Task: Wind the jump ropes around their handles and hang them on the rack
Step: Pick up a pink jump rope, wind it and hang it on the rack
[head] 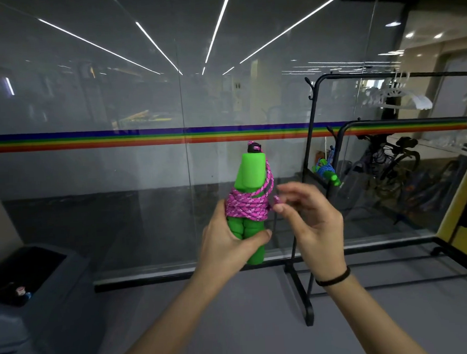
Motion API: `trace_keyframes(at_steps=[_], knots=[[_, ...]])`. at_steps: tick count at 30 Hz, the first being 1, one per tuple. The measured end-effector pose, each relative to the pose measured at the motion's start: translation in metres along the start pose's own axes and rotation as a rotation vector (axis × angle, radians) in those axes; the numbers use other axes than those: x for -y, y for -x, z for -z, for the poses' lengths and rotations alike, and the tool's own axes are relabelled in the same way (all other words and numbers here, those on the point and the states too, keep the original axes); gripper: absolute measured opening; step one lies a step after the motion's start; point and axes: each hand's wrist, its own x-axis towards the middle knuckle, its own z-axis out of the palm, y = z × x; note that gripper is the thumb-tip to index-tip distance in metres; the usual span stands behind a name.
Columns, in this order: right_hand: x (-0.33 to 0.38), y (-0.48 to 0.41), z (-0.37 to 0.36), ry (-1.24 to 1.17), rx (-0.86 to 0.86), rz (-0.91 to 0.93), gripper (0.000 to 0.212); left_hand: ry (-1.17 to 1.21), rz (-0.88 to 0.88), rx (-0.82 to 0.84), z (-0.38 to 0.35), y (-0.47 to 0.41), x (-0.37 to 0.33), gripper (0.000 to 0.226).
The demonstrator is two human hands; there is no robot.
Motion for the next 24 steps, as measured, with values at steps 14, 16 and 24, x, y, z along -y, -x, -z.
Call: trace_keyframes(at_steps=[14,16,24], knots=[[-0.006,-0.002,0.001,-0.02,0.083,-0.061,0.013,0.215,0.162,0.108,-0.005,0.009,-0.009,0.059],[-0.007,-0.002,-0.001,-0.096,0.084,-0.155,0.017,0.413,0.269,0.154,-0.007,0.01,-0.013,0.047],[-0.011,-0.01,0.007,-0.306,0.183,-0.274,0.009,0.516,0.348,0.366,0.006,0.009,-0.02,0.024]])
